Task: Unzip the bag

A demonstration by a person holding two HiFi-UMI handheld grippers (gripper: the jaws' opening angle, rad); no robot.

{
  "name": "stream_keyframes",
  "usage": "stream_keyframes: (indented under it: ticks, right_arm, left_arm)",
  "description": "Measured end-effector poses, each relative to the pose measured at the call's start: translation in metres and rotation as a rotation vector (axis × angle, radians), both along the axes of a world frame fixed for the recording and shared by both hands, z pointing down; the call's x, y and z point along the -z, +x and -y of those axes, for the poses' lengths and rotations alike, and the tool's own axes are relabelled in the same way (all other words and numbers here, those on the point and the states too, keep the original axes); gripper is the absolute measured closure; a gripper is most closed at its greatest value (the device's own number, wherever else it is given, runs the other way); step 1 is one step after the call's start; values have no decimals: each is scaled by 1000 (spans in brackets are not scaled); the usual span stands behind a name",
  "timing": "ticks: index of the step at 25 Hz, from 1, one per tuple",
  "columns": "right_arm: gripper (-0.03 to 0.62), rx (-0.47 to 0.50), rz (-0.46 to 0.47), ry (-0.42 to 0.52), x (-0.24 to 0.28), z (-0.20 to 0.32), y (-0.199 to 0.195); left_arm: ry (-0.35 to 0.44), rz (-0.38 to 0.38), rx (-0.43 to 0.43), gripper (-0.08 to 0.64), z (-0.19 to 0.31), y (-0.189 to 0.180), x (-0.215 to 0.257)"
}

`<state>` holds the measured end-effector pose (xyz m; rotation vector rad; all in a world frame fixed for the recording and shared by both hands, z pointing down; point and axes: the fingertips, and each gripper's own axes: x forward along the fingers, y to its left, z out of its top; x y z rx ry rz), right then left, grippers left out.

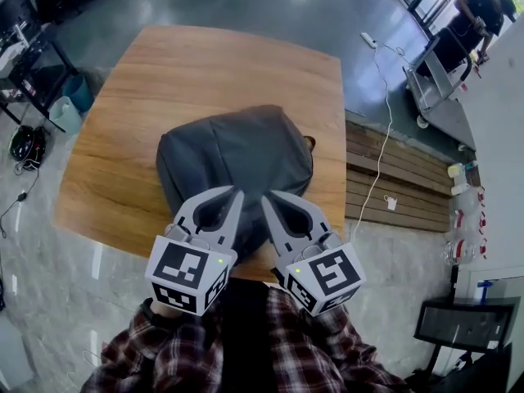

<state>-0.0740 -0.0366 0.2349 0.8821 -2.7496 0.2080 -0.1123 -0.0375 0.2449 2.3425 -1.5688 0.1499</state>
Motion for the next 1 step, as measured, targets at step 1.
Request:
stream_keyframes:
  ticks: [1]
  right_arm:
    - [581, 0, -1, -1, -1, -1, 0]
  left_arm:
    - [-1, -1, 1, 551, -1, 0, -1]
